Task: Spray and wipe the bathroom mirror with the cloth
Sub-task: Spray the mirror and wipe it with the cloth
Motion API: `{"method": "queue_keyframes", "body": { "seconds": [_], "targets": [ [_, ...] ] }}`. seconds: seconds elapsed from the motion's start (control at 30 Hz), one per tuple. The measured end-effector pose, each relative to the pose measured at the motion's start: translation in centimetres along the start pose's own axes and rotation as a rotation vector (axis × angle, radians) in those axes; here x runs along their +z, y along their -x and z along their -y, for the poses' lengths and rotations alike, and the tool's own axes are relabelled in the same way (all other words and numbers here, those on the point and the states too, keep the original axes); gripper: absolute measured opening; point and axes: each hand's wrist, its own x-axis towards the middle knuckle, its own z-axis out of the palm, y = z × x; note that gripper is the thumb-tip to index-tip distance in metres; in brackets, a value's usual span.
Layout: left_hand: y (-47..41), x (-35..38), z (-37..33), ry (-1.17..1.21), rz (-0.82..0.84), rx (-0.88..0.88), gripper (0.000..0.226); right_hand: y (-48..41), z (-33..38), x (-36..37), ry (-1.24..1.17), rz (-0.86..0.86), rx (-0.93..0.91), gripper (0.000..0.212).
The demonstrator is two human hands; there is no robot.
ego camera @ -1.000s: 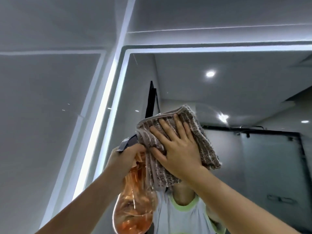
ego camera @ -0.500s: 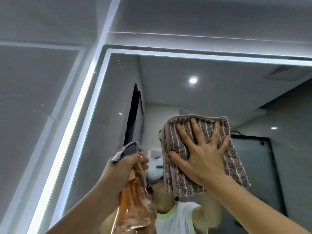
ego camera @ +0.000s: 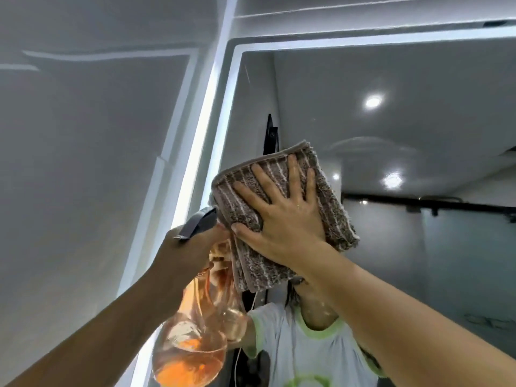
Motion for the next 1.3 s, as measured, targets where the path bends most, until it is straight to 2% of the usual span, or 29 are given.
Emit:
{"method": "queue_keyframes", "body": {
  "seconds": [0.03,0.13,0.17,0.3,0.37,0.43,0.63,0.73,0.83,0.93,1.13,1.3],
  "targets": [
    [0.0,-0.2,0.2,-0.023,-0.002,0.038,0.042,0.0,-0.1,0.0,0.002,-0.008,0.001,0.071],
    [0.3,0.6,-0.5,-0.045,-0.001,0.044,0.014,0.4,-0.8,-0.3,0.001,-0.040,-0.010,0.071],
    [0.2,1.1,-0.6,-0.011,0.014,0.051,0.012,0.7,-1.2,-0.4,-0.008,-0.050,-0.007,0.071],
    [1.7,4.8,-1.9,0.057,0.151,0.001,0.022,3.1,-4.3,-0.7,-0.024,-0.089,0.073,0.072],
    [2.4,6.9,-2.2,0.055,0.190,-0.018,0.019,4.9,-6.5,-0.9,-0.017,-0.090,0.122,0.072],
    [2.9,8.8,-1.9,0.037,0.179,-0.024,0.009,7.0,-8.8,-1.2,-0.007,-0.080,0.166,0.072],
    [4.6,13.6,-0.2,0.023,0.242,-0.113,0.008,13.7,-15.4,-2.1,0.026,-0.083,0.289,0.074],
    [4.9,13.8,0.6,0.032,0.241,-0.147,0.007,15.1,-16.5,-2.3,0.026,-0.066,0.363,0.076],
    [4.7,12.5,0.8,0.044,0.246,-0.129,0.009,13.8,-14.8,-2.0,0.008,-0.048,0.372,0.075],
    [4.5,10.4,0.4,0.051,0.221,-0.091,0.006,10.6,-11.0,-1.1,0.018,-0.018,0.244,0.072],
    [2.6,2.0,1.3,0.037,0.003,-0.040,0.015,4.6,-2.3,0.6,-0.011,-0.056,0.076,0.067],
    [2.7,-2.8,3.3,-0.065,-0.029,-0.015,0.017,3.6,0.4,1.3,0.051,-0.083,0.043,0.068]
  ]
}}
